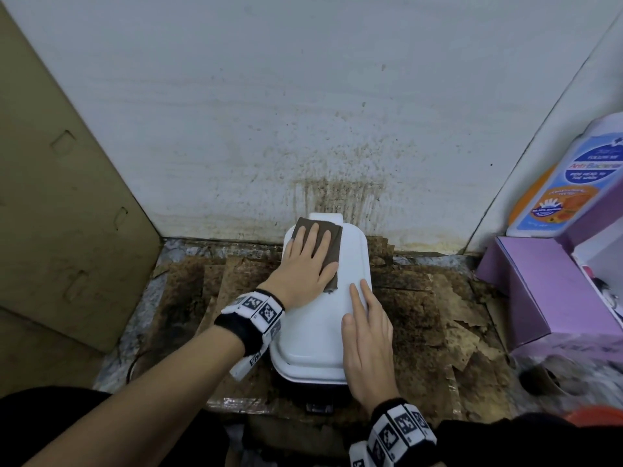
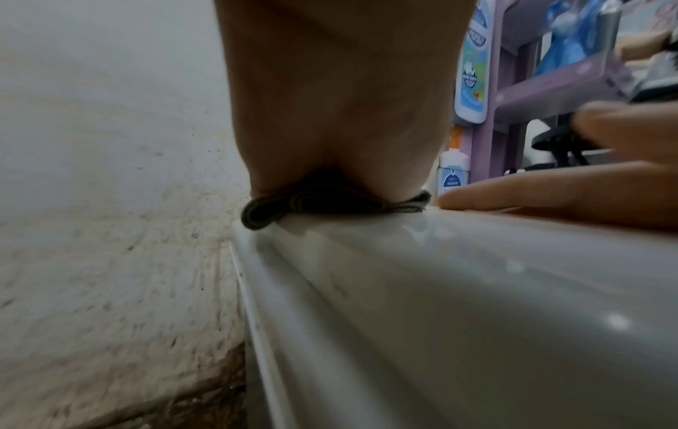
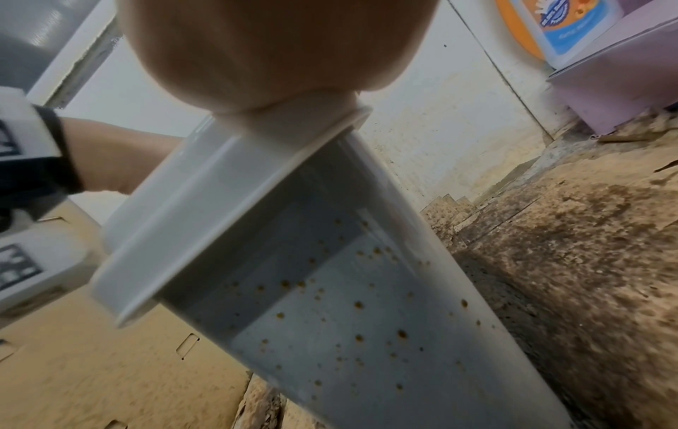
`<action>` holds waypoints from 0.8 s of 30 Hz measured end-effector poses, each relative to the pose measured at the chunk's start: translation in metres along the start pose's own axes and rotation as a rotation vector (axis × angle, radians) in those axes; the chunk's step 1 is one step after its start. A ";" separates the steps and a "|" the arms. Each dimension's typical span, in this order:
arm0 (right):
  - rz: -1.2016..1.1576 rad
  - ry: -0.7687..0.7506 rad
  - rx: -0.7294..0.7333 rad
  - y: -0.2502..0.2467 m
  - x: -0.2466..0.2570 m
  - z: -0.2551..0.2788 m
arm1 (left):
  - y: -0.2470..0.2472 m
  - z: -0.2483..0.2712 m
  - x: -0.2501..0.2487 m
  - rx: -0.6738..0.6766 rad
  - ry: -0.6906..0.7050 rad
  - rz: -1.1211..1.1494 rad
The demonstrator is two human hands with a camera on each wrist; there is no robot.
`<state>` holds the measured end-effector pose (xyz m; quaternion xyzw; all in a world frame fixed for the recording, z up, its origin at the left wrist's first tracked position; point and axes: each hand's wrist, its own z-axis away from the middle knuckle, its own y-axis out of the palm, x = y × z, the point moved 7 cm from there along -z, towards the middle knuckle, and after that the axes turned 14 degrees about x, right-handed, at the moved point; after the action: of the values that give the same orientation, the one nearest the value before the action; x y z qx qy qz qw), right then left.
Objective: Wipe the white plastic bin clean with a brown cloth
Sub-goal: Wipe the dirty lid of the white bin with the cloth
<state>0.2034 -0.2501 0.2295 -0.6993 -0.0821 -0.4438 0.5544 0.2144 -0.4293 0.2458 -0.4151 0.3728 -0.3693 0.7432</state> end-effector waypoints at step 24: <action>0.014 -0.015 -0.041 0.000 0.001 0.003 | 0.077 0.131 -0.033 0.023 -0.056 0.179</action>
<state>0.2059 -0.2477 0.2300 -0.7144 -0.0720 -0.4363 0.5423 0.3303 -0.3265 0.2341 -0.3819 0.3831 -0.2938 0.7881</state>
